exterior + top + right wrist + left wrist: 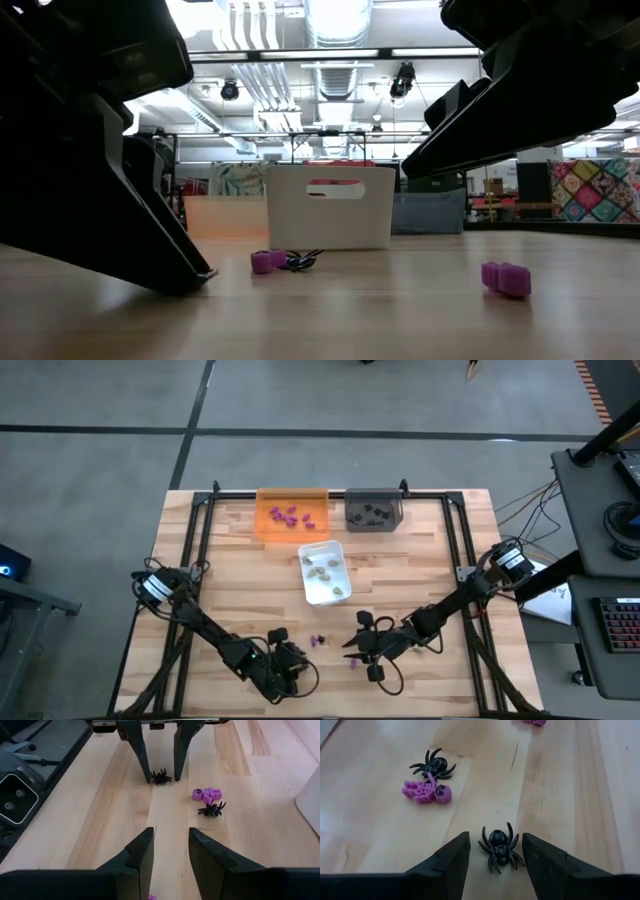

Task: Sort Halloween decoration
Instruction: Put the black spider toy into the black bin

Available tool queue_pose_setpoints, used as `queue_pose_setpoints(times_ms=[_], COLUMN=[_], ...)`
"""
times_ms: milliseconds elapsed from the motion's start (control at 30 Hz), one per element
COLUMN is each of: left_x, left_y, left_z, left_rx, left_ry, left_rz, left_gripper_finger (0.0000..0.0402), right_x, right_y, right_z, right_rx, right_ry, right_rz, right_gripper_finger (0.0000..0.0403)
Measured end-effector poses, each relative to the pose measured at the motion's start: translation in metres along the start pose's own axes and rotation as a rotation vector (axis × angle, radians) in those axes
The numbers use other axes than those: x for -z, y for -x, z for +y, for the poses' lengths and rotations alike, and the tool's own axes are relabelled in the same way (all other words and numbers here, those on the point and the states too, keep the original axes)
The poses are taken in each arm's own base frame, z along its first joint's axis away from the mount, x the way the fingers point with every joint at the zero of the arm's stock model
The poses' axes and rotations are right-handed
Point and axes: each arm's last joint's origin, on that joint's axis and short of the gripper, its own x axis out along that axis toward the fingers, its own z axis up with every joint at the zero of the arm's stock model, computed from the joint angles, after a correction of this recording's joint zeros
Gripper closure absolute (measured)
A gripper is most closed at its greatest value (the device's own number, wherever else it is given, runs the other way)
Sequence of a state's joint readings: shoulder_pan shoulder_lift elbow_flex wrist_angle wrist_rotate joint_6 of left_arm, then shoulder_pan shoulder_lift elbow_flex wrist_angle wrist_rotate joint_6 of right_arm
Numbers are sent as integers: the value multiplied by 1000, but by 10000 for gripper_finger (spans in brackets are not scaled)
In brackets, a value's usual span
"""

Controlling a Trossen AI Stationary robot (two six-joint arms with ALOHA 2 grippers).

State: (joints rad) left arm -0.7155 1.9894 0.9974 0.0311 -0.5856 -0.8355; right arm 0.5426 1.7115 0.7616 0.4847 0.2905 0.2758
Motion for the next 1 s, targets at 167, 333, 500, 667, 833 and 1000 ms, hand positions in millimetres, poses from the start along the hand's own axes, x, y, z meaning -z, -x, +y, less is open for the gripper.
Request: queue_pose_setpoints(times_ms=[167, 333, 500, 667, 833, 1000], left_x=[2, 3, 1, -2, -3, -6], left_y=[1, 1, 2, 7, 8, 12], left_z=[0, 0, 0, 0, 0, 1], left_rx=[0, -2, 5, 23, 23, 30], left_ry=[-26, -32, -38, -67, -75, -89], left_rz=[7, 18, 25, 31, 34, 33], left_gripper_finger=[255, 299, 332, 339, 340, 341], right_x=[0, 0, 0, 0, 0, -1], right_y=[0, 0, 0, 0, 0, 2], right_z=[0, 0, 0, 0, 0, -1], right_rx=[1, 1, 1, 1, 1, 1], right_ry=[0, -1, -1, -1, 1, 1], right_rz=[0, 0, 0, 1, 5, 8], right_gripper_finger=[291, 291, 291, 291, 291, 291])
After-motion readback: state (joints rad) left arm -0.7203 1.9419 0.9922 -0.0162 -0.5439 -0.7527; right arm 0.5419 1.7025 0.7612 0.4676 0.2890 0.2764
